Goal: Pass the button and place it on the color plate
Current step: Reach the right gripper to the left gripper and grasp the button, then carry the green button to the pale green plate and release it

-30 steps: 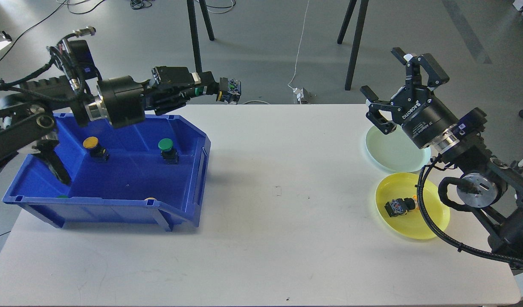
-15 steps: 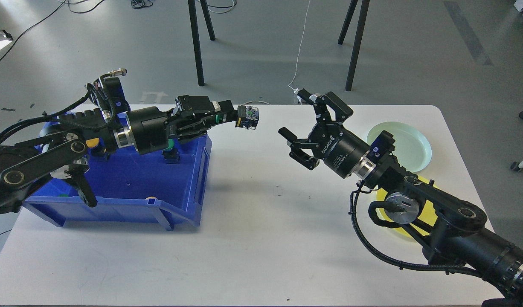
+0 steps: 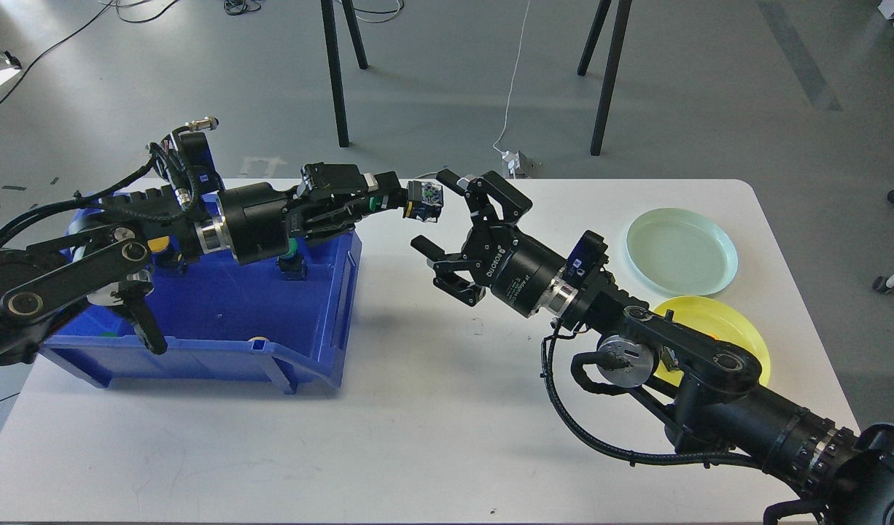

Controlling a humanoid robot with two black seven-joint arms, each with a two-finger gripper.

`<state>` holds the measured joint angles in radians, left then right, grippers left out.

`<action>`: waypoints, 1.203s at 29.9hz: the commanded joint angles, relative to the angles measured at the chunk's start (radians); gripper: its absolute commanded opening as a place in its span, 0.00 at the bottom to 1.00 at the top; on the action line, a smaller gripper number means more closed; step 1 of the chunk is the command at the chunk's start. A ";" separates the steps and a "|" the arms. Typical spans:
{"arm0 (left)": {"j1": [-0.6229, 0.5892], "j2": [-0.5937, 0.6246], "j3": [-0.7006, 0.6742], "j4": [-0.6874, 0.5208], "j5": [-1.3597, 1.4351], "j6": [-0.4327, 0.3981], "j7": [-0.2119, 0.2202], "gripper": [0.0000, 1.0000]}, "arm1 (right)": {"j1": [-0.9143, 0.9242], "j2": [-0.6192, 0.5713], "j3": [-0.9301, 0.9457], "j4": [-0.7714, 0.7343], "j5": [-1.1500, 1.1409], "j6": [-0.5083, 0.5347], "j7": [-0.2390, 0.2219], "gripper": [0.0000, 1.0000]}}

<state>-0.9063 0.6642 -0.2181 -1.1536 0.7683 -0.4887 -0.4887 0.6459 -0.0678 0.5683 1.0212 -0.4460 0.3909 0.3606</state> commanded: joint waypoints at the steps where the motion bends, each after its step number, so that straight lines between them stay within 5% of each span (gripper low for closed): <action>1: 0.000 0.000 0.000 0.000 0.000 0.000 0.000 0.18 | 0.011 0.014 -0.002 -0.010 -0.002 -0.006 0.000 0.97; 3: 0.000 0.000 0.000 0.000 0.000 0.000 0.000 0.18 | 0.011 0.013 -0.001 -0.009 -0.002 -0.009 0.000 0.87; 9: 0.000 0.000 0.000 0.002 -0.001 0.000 0.000 0.18 | 0.014 0.011 -0.001 -0.007 -0.115 -0.014 -0.002 0.22; 12: 0.000 0.000 0.000 0.003 0.000 0.000 0.000 0.18 | 0.014 0.013 -0.001 -0.006 -0.118 -0.053 -0.002 0.02; 20: 0.000 -0.001 0.000 0.006 -0.001 0.000 0.000 0.21 | 0.014 0.011 0.005 -0.006 -0.114 -0.069 -0.002 0.01; 24: 0.000 -0.001 -0.001 0.008 -0.004 0.000 0.000 0.59 | 0.014 0.009 0.008 -0.006 -0.112 -0.069 0.000 0.01; 27: 0.001 -0.003 -0.020 0.008 -0.004 0.000 0.000 0.74 | 0.014 0.008 0.009 -0.004 -0.112 -0.070 0.000 0.01; 36: 0.004 -0.008 -0.027 0.018 -0.046 0.000 0.000 0.84 | 0.014 -0.036 0.047 0.005 -0.111 -0.070 0.001 0.00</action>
<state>-0.9024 0.6596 -0.2467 -1.1427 0.7326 -0.4889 -0.4900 0.6591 -0.0702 0.5853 1.0201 -0.5587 0.3200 0.3606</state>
